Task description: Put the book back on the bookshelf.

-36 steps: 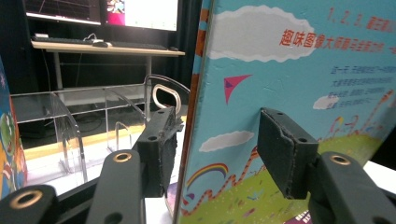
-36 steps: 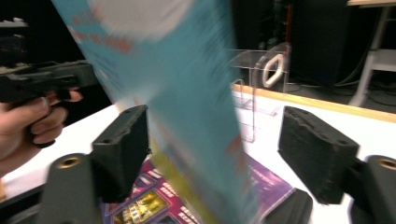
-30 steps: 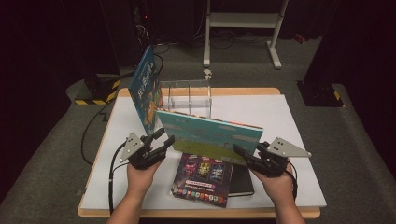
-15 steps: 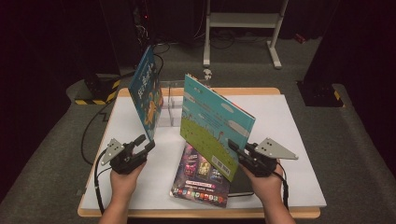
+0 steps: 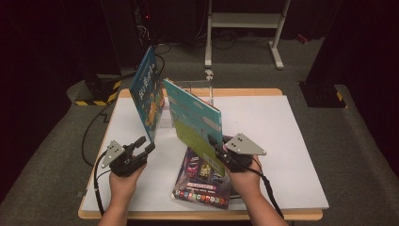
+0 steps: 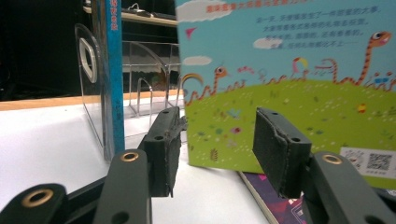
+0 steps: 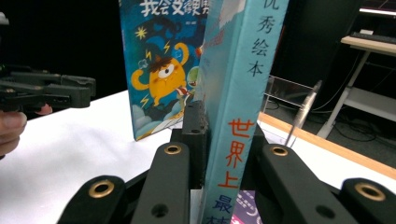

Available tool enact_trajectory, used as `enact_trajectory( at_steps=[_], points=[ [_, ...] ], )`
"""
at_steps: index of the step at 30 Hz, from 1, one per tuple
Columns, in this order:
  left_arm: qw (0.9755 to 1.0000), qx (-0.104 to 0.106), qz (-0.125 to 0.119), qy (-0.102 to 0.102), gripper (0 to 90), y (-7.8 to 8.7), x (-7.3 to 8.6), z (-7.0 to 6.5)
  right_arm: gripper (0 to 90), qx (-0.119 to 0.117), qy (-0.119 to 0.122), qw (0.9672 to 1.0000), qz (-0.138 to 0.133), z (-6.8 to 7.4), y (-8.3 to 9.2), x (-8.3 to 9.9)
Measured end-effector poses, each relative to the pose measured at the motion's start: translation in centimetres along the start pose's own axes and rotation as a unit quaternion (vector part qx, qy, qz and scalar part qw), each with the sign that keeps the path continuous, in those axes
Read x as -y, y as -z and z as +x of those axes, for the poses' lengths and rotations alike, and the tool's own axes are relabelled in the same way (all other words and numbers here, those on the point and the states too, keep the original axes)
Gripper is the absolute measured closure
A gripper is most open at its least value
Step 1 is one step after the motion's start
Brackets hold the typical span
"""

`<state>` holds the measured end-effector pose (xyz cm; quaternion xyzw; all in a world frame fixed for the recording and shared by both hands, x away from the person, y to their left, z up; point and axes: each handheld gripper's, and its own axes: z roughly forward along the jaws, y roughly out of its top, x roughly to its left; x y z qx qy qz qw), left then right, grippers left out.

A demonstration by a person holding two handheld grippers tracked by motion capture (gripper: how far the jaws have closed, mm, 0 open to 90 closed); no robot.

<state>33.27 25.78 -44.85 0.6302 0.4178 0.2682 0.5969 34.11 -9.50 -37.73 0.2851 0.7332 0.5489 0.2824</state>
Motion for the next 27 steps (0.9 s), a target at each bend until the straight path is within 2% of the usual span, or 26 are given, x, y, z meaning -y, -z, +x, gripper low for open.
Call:
enact_trajectory(
  at_steps=[6, 8, 12, 16, 19, 21, 24, 27],
  points=[
    [0.9999, 0.011, -0.006, 0.001, 54.1, 0.1, -0.4, -0.4, 79.0, -0.005, 0.006, 1.0000, 0.002, 0.5, -0.1, -0.2],
    [0.9998, 0.013, -0.007, -0.010, 56.6, 0.0, -0.7, -1.1, 78.9, -0.007, 0.002, 1.0000, 0.005, 0.4, -0.1, -0.2],
    [0.9994, 0.026, -0.009, -0.018, 57.7, -0.8, -1.6, -3.0, 78.7, -0.012, -0.005, 0.9999, 0.003, 0.1, -0.1, -0.1],
    [0.9992, 0.035, -0.012, -0.015, 60.8, -2.3, -2.4, -4.6, 78.6, -0.021, -0.017, 0.9996, -0.002, 0.0, -0.1, 0.0],
    [0.9987, 0.028, -0.016, -0.038, 63.3, -4.2, -3.3, -6.2, 78.4, -0.030, -0.026, 0.9992, -0.007, 0.0, -0.1, 0.1],
    [0.9985, 0.034, -0.013, -0.040, 63.3, -5.5, -3.8, -6.9, 78.3, -0.035, -0.029, 0.9989, -0.010, 0.0, -0.1, 0.2],
    [0.9983, 0.040, -0.009, -0.040, 63.8, -7.1, -4.2, -7.7, 78.3, -0.037, -0.032, 0.9987, -0.013, 0.3, -0.1, 0.3],
    [0.9984, 0.042, -0.005, -0.037, 64.1, -7.8, -4.3, -8.1, 78.0, -0.041, -0.029, 0.9986, -0.014, 0.5, -0.1, 0.3]
  ],
)
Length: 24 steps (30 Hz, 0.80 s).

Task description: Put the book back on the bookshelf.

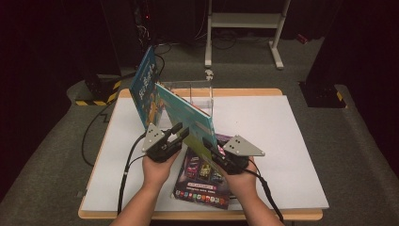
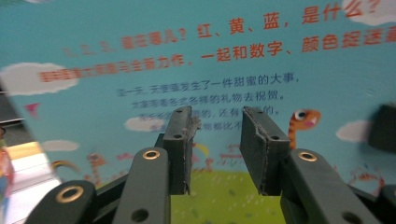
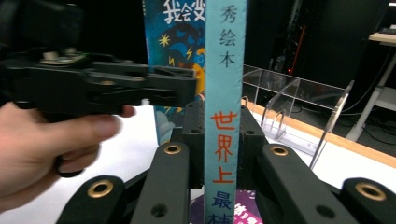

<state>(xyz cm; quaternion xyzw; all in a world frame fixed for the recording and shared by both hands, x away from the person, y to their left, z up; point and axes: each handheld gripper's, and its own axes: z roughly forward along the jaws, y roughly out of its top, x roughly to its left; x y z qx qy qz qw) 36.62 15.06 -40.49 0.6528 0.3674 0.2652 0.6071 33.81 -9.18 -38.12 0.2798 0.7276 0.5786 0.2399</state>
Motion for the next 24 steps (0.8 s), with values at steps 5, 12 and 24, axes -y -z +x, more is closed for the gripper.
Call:
enact_trajectory(
  at_steps=[5, 12, 24],
  points=[
    [1.0000, -0.003, -0.008, 0.006, 65.1, -0.1, 0.1, -0.2, 76.1, -0.005, -0.009, 0.9999, 0.003, -0.1, 0.1, 0.0],
    [0.9999, -0.008, -0.003, 0.009, 64.9, 0.0, 0.4, 0.0, 69.2, -0.070, -0.026, 0.9969, -0.026, -1.6, 3.3, 1.8],
    [0.9995, 0.009, 0.002, 0.030, 60.4, 0.2, 0.8, 0.4, 77.2, -0.091, -0.013, 0.9957, -0.017, -0.6, 3.7, 2.7]
  ],
)
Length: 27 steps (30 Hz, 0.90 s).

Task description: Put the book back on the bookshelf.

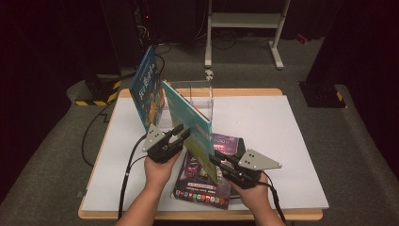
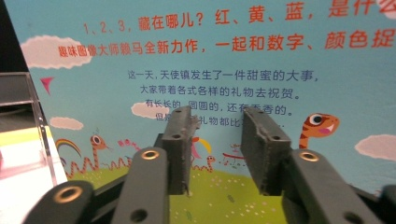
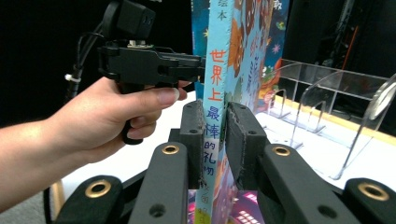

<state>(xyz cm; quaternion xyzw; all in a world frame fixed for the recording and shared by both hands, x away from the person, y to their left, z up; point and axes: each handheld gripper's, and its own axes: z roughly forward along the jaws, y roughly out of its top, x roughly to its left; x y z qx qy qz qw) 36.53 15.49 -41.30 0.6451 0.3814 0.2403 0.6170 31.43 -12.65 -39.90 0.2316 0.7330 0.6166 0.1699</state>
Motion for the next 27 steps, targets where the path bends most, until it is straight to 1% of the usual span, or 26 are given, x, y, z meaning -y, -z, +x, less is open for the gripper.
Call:
enact_trajectory(
  at_steps=[1, 2, 3, 4, 5, 6, 7, 8, 10, 12, 14, 15, 17, 18, 19, 20, 21, 22, 23, 24, 25, 27],
  points=[
    [1.0000, 0.009, 0.002, 0.004, 57.5, 0.2, 0.0, 0.0, 77.4, 0.002, -0.002, 1.0000, 0.000, 0.1, 0.0, 0.0],
    [0.9999, 0.015, 0.004, 0.000, 55.1, 0.6, -0.1, -0.2, 77.7, 0.007, 0.001, 1.0000, -0.001, 0.4, 0.0, 0.1],
    [0.9997, 0.022, 0.003, 0.001, 53.7, 1.0, -0.1, -0.3, 77.9, 0.015, 0.006, 0.9999, 0.000, 0.7, -0.1, 0.1],
    [0.9991, 0.041, 0.000, 0.008, 53.4, 1.6, -0.3, -0.6, 78.0, 0.018, 0.005, 0.9998, 0.001, 0.9, -0.1, 0.1],
    [0.9987, 0.050, -0.006, 0.008, 52.0, 2.1, -0.5, -0.9, 78.0, 0.018, 0.002, 0.9998, 0.000, 1.0, -0.1, 0.1],
    [0.9978, 0.063, -0.020, 0.004, 50.1, 2.8, -0.8, -1.6, 78.1, 0.019, 0.003, 0.9998, 0.000, 1.1, -0.2, 0.1],
    [0.9973, 0.068, -0.028, 0.001, 47.2, 3.2, -1.0, -2.1, 78.1, 0.021, 0.003, 0.9998, 0.000, 1.1, -0.2, 0.1],
    [0.9960, 0.082, -0.036, -0.002, 44.9, 3.7, -1.3, -2.8, 78.1, 0.023, 0.004, 0.9997, 0.000, 1.2, -0.2, 0.1],
    [0.9936, 0.106, -0.037, -0.003, 37.1, 3.9, -1.7, -4.0, 78.1, 0.026, 0.003, 0.9997, -0.001, 1.2, -0.1, 0.2],
    [0.9928, 0.114, -0.035, -0.005, 31.1, 3.8, -2.1, -4.9, 77.8, 0.024, 0.002, 0.9997, 0.000, 1.4, -0.1, 0.2],
    [0.9920, 0.122, -0.033, 0.001, 26.8, 3.6, -2.4, -5.6, 77.5, 0.021, 0.001, 0.9998, 0.001, 1.5, -0.2, 0.3],
    [0.9918, 0.124, -0.029, 0.009, 25.3, 3.4, -2.5, -6.0, 77.4, 0.020, 0.002, 0.9998, 0.003, 1.6, -0.2, 0.3],
    [0.9923, 0.121, -0.024, 0.012, 21.1, 3.2, -2.6, -6.4, 76.8, 0.014, 0.004, 0.9999, 0.006, 1.9, -0.3, 0.4],
    [0.9934, 0.111, -0.026, 0.010, 16.6, 3.2, -2.6, -6.6, 76.7, 0.011, 0.007, 0.9999, 0.008, 2.1, -0.3, 0.5],
    [0.9941, 0.104, -0.026, 0.011, 16.3, 3.2, -2.6, -6.7, 76.0, 0.006, 0.008, 0.9999, 0.011, 2.4, -0.4, 0.5],
    [0.9954, 0.092, -0.023, 0.013, 16.3, 3.2, -2.5, -6.8, 75.2, -0.001, 0.007, 0.9999, 0.013, 2.5, -0.5, 0.6],
    [0.9966, 0.080, -0.018, 0.013, 15.7, 3.2, -2.5, -6.8, 73.9, -0.015, 0.001, 0.9998, 0.015, 2.7, -0.8, 0.7],
    [0.9975, 0.068, -0.013, 0.012, 14.8, 3.3, -2.5, -6.8, 72.7, -0.023, 0.001, 0.9996, 0.016, 2.9, -1.0, 0.9],
    [0.9979, 0.062, -0.012, 0.012, 13.5, 3.4, -2.4, -6.7, 72.1, -0.027, 0.003, 0.9995, 0.018, 3.1, -1.2, 1.0],
    [0.9979, 0.062, -0.012, 0.012, 12.2, 3.4, -2.4, -6.7, 71.9, -0.032, 0.007, 0.9993, 0.019, 3.5, -1.4, 1.1],
    [0.9983, 0.055, -0.014, 0.010, 12.2, 3.8, -2.4, -6.5, 71.9, -0.034, 0.007, 0.9993, 0.017, 3.7, -1.6, 1.1],
    [0.9985, 0.051, -0.014, 0.010, 13.0, 4.4, -2.5, -6.2, 71.9, -0.042, 0.004, 0.9990, 0.013, 3.9, -1.9, 1.1]
  ],
)
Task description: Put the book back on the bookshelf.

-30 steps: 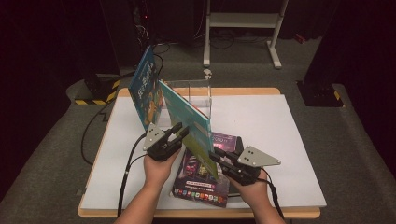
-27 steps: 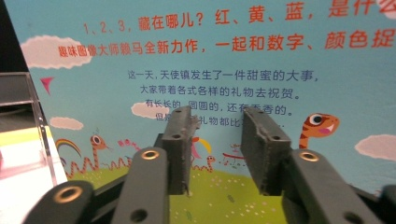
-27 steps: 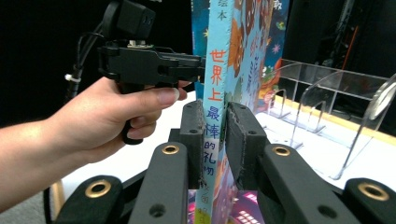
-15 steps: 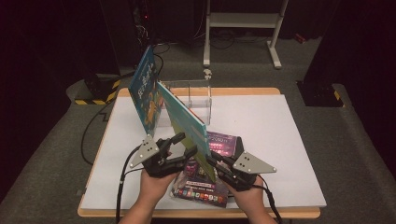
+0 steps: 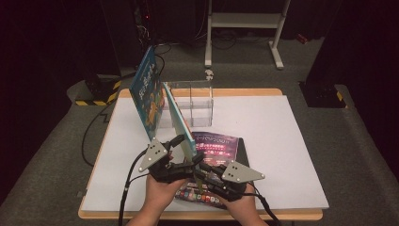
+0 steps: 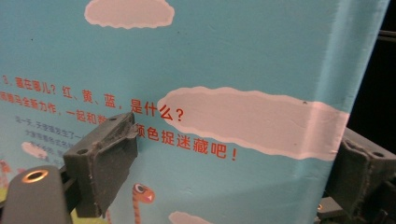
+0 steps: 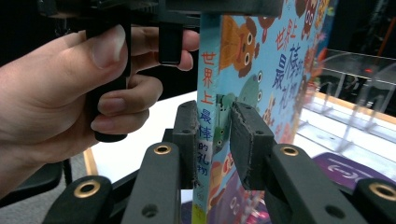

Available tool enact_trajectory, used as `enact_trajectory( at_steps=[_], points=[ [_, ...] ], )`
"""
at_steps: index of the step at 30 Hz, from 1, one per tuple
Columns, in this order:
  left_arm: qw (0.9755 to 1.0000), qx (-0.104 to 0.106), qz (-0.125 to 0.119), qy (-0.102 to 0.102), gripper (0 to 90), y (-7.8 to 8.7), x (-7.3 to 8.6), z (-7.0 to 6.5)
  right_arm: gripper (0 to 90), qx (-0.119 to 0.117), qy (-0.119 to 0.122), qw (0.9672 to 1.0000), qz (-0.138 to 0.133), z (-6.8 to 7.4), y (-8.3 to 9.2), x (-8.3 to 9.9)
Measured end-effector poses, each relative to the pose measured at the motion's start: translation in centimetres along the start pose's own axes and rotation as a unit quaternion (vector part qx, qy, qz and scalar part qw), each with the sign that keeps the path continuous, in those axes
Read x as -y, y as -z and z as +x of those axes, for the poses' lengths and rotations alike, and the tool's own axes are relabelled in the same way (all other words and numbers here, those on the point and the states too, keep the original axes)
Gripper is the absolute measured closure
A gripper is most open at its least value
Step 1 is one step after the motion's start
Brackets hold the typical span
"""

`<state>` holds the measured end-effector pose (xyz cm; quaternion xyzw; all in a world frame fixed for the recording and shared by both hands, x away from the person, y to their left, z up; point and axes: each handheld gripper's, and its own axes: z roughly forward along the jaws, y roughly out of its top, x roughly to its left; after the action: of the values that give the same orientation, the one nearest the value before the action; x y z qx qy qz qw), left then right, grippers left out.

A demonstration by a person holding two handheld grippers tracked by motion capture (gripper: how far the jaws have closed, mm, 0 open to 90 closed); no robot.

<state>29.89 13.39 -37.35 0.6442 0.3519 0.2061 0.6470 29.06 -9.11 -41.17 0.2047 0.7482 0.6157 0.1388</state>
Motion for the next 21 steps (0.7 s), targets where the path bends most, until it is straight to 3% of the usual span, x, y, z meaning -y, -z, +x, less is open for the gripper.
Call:
enact_trajectory(
  at_steps=[7, 12, 16, 21],
  points=[
    [0.9997, -0.004, 0.008, -0.024, 19.0, 1.7, -0.3, 0.4, 68.8, -0.022, 0.004, 0.9997, 0.004, 0.6, -1.1, -0.2],
    [0.9995, 0.002, 0.008, -0.030, 23.4, 2.6, -0.4, 0.8, 65.3, -0.049, -0.001, 0.9988, -0.004, 0.6, -0.4, 0.1],
    [0.9993, 0.006, 0.011, -0.036, 27.9, 3.3, -0.5, 1.0, 64.2, -0.043, -0.019, 0.9988, -0.013, -0.1, 1.0, 0.6],
    [0.9992, 0.002, 0.010, -0.039, 35.0, 4.6, -0.7, 1.4, 64.3, -0.005, -0.042, 0.9990, -0.014, -2.6, 2.1, 1.7]
  ],
)
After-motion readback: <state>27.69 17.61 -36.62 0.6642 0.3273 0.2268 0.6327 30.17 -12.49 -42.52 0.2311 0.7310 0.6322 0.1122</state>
